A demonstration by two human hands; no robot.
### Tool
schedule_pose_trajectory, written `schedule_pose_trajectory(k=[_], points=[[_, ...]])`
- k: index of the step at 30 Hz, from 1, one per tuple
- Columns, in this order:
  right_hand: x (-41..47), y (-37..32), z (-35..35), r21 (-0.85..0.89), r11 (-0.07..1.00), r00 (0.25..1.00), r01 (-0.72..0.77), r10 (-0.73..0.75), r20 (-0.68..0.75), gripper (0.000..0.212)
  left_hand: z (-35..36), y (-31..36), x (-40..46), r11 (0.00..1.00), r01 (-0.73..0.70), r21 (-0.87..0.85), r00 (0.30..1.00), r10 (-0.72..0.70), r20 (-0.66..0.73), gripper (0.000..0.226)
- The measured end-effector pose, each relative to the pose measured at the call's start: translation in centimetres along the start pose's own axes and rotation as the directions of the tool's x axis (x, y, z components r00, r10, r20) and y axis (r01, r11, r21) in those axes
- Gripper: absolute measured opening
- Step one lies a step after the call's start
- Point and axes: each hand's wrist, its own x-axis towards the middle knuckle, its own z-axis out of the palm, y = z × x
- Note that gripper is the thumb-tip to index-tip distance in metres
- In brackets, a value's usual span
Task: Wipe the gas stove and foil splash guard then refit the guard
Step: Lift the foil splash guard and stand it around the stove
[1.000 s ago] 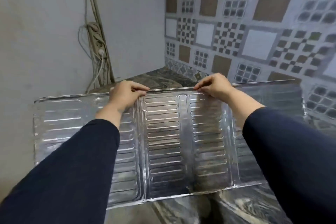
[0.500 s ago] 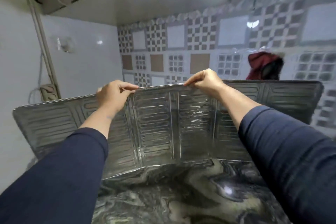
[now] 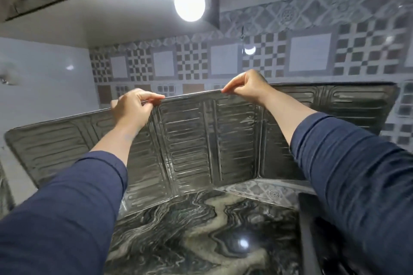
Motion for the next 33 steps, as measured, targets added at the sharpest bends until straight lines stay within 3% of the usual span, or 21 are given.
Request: schedule_pose_trajectory(k=[6,11,22,33], points=[[-3.1,5.5,-5.5,-0.093,0.993,0.996,-0.079,0.074,-0.055,0.019,5.8,5.8,-2.1,0.995,-0.015,-0.101,0.997,0.022,0.071,0.034],[-5.5,10.6,-10.7,-0.171,0.974,0.984,-0.149,0.129,-0.124,0.023,11.0,11.4,-3.5,0.987,-0.054,-0.152,0.991,0.072,0.111,0.012],[-8.0,20.5,-21.6,-0.265,0.935,0.955,-0.237,0.175,-0.239,0.02,23.6,22.5,-4.4,0.946,-0.142,-0.292,0.98,0.175,0.093,0.016],[-5.7,27.7,-25.3,-0.296,0.912,0.947,-0.284,0.219,-0.233,0.019,33.0,25.7,-2.5,0.914,-0.138,-0.38,0.964,0.212,0.159,0.014]])
